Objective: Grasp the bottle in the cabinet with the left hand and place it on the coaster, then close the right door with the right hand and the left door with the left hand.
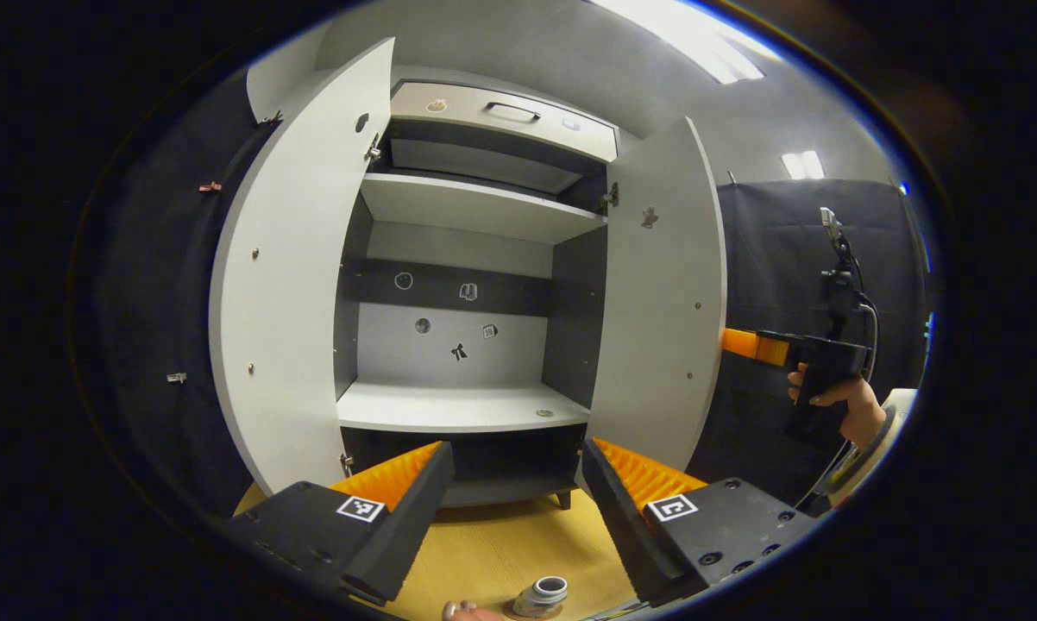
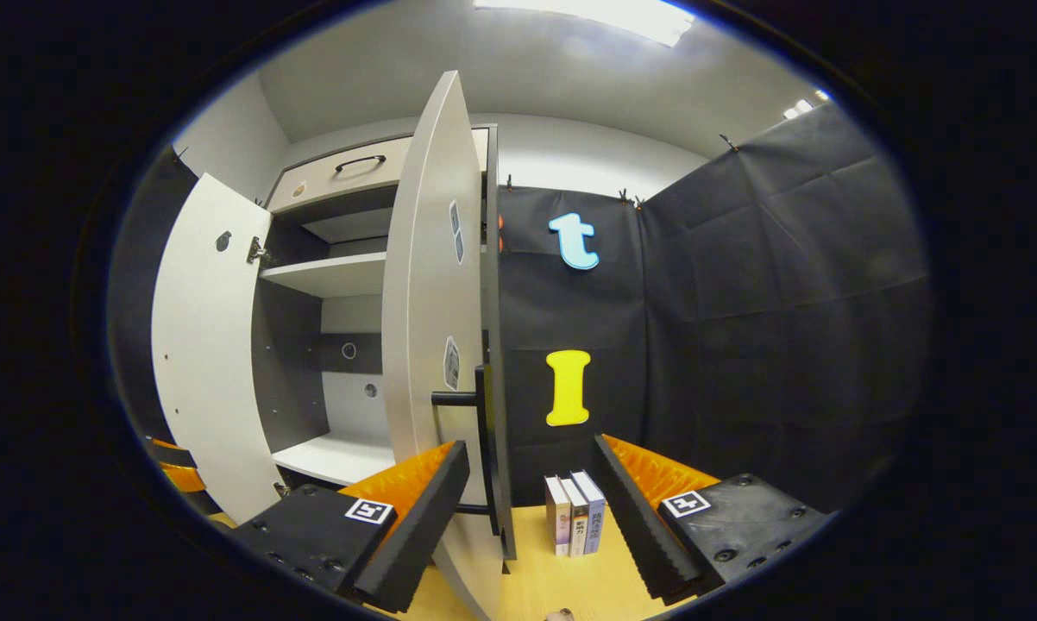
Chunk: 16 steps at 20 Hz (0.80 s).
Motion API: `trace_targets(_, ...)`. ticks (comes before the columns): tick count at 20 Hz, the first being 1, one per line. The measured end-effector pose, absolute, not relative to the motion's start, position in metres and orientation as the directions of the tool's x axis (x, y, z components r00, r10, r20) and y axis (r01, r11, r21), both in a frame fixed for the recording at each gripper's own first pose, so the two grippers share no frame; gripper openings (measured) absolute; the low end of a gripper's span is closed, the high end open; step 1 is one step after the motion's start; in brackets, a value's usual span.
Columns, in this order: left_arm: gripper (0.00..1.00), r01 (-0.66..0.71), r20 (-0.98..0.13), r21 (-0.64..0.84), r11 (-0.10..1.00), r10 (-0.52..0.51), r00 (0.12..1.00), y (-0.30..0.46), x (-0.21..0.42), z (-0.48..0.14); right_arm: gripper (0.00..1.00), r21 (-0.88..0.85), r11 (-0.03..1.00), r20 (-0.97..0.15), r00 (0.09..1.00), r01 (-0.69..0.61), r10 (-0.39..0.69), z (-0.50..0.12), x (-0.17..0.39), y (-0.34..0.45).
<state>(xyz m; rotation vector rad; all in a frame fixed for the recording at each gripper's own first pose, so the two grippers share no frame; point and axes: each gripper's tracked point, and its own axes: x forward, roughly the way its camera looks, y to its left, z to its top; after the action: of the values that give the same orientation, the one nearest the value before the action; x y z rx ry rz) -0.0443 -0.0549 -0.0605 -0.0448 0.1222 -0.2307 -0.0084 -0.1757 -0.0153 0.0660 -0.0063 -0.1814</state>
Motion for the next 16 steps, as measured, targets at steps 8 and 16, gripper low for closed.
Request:
trace_targets(8,0.95,0.202,-0.11,-0.041,0.979,-0.205,0.973,-0.016,-0.062,-0.056,0.97,0.129,0.978,-0.009,0.986,0.164,-0.164,-0.023,0.007,-0.119)
trace_targets(16,0.95,0.125,-0.133,-0.006,0.992,-0.124,0.983,0.027,-0.072,-0.06,0.97,0.132,0.987,0.001,0.996,0.09,-0.091,-0.027,0.04,-0.062)
